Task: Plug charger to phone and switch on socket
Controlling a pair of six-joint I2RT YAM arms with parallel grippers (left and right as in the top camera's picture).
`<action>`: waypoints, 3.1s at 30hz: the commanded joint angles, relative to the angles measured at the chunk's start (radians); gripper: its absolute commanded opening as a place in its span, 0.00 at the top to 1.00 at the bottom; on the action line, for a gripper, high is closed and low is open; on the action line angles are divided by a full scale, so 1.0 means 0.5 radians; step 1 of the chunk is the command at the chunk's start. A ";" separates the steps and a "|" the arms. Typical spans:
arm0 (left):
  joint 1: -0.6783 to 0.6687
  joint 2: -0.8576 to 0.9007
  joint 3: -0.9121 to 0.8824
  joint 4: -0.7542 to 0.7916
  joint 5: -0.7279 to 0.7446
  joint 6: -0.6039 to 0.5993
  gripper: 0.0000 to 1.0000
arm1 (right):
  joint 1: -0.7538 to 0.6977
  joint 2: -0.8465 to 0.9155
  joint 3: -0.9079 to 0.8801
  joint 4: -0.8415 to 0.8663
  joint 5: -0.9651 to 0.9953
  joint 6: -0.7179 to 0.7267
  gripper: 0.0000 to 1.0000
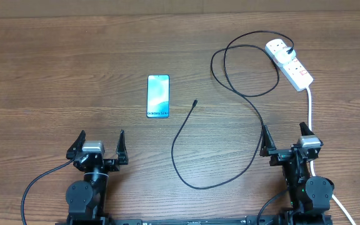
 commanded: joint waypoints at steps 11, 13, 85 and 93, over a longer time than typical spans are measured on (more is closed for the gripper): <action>0.021 -0.020 -0.009 0.003 0.004 0.038 0.00 | 0.010 -0.020 -0.020 0.012 0.003 0.007 0.00; 0.021 -0.020 -0.009 0.003 0.004 0.038 0.00 | 0.010 -0.020 -0.020 0.012 0.003 0.007 0.00; -0.022 2.172 2.950 -1.531 1.417 -0.213 0.00 | 0.010 -0.020 -0.020 0.012 0.003 0.006 0.00; -0.523 3.045 3.938 -2.647 0.098 -0.317 0.00 | 0.010 -0.020 -0.020 0.012 0.003 0.007 0.00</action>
